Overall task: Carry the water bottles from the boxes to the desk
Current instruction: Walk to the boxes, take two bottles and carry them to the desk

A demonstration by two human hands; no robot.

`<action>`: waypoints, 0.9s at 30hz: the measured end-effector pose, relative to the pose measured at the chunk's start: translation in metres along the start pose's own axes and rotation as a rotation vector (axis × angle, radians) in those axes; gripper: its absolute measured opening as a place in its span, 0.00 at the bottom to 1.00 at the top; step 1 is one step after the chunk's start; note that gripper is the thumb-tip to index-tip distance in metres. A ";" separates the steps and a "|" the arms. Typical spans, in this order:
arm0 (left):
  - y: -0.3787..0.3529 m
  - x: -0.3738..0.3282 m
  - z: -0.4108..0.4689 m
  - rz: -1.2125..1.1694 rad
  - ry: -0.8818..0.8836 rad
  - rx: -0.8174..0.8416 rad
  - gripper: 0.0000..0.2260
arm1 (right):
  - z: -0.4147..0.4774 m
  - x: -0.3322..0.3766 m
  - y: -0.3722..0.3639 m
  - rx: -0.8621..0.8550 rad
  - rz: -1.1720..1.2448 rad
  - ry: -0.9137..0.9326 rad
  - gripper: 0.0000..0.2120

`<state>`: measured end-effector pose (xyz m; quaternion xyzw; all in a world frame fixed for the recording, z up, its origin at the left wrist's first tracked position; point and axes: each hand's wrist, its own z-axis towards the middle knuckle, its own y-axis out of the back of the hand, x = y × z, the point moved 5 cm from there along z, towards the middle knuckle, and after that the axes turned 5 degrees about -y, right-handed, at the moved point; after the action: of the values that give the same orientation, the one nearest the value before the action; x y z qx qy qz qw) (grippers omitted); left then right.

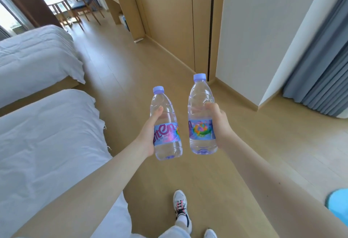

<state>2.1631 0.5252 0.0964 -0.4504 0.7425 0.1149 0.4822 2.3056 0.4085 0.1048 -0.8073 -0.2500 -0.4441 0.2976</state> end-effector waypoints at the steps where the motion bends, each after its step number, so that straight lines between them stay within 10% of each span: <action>1: 0.004 -0.004 0.008 -0.004 0.000 0.001 0.17 | 0.008 0.003 -0.006 0.007 -0.012 0.004 0.19; 19: 0.139 -0.177 0.171 -0.065 -0.126 0.062 0.16 | 0.213 0.083 -0.199 0.092 -0.180 0.018 0.11; 27: 0.194 -0.215 0.225 -0.130 -0.155 -0.028 0.17 | 0.287 0.097 -0.268 0.177 -0.211 -0.005 0.29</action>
<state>2.1772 0.8918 0.1068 -0.4943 0.6704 0.1283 0.5382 2.3368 0.8105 0.1351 -0.7482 -0.3723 -0.4473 0.3186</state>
